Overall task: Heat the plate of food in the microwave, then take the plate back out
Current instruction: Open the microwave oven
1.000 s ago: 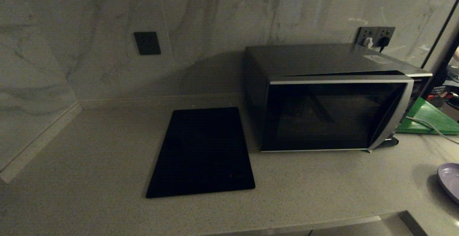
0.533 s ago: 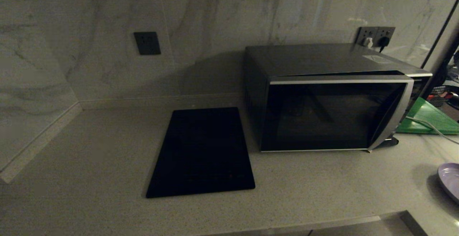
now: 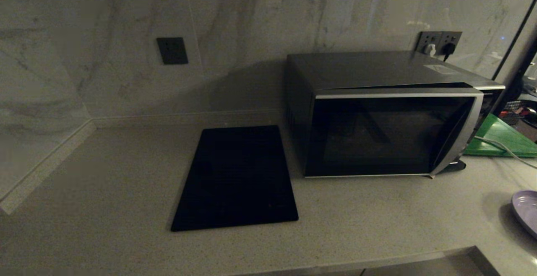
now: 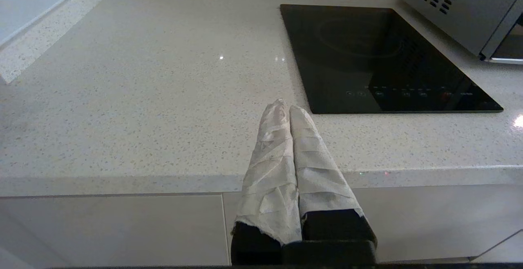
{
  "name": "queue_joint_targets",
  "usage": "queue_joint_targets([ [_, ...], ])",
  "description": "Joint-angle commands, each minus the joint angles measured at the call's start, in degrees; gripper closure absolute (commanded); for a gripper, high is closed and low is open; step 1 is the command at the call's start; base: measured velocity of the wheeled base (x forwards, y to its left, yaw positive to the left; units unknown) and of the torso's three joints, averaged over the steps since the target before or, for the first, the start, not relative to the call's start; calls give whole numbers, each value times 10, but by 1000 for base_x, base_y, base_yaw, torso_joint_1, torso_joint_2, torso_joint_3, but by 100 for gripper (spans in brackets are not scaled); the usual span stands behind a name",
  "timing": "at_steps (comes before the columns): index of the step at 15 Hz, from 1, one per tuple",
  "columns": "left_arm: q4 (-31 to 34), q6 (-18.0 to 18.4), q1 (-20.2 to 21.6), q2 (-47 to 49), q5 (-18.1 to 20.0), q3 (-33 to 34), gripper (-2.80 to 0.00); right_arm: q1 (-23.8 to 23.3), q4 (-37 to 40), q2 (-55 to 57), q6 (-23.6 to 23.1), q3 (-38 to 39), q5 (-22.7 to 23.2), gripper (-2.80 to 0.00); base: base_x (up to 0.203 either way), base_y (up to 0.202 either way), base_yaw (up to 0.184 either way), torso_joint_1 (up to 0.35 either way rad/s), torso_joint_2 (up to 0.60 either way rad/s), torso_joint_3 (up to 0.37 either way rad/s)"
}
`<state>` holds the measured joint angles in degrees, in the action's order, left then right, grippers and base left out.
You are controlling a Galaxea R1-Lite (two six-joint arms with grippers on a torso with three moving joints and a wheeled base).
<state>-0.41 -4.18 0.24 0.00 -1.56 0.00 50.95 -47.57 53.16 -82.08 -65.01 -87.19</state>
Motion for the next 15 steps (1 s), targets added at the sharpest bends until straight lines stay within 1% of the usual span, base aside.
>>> queue_joint_targets([
  [1, 0, 0, 0, 1, 0, 0, 0, 36, -4, 42, -5, -79, -5, 0, 0, 0, 0, 0, 0, 0],
  [3, 0, 0, 0, 1, 0, 0, 0, 52, -5, 59, -6, -127, -5, 0, 0, 0, 0, 0, 0, 0],
  [5, 0, 0, 0, 1, 0, 0, 0, 73, -5, 68, -22, -143, -5, 0, 0, 0, 0, 0, 0, 0],
  [7, 0, 0, 0, 1, 0, 0, 0, 81, -2, 57, -81, -138, -5, 0, 0, 0, 0, 0, 0, 0],
  [9, 0, 0, 0, 1, 0, 0, 0, 74, 5, 44, -154, -128, -5, 0, 0, 0, 0, 0, 0, 0],
  [10, 0, 0, 0, 1, 0, 0, 0, 53, 26, 43, -179, -123, -5, 0, 0, 0, 0, 0, 0, 0],
  [12, 0, 0, 0, 1, 0, 0, 0, 3, 84, 51, -209, -105, -5, 0, 0, 0, 0, 0, 0, 0],
  [13, 0, 0, 0, 1, 0, 0, 0, -26, 107, 56, -219, -82, -5, 0, 0, 0, 0, 0, 0, 0],
  [14, 0, 0, 0, 1, 0, 0, 0, -64, 116, 59, -223, -63, -5, 0, 0, 0, 0, 0, 0, 0],
  [15, 0, 0, 0, 1, 0, 0, 0, -114, 121, 65, -225, -47, -5, 0, 0, 0, 0, 0, 0, 0],
])
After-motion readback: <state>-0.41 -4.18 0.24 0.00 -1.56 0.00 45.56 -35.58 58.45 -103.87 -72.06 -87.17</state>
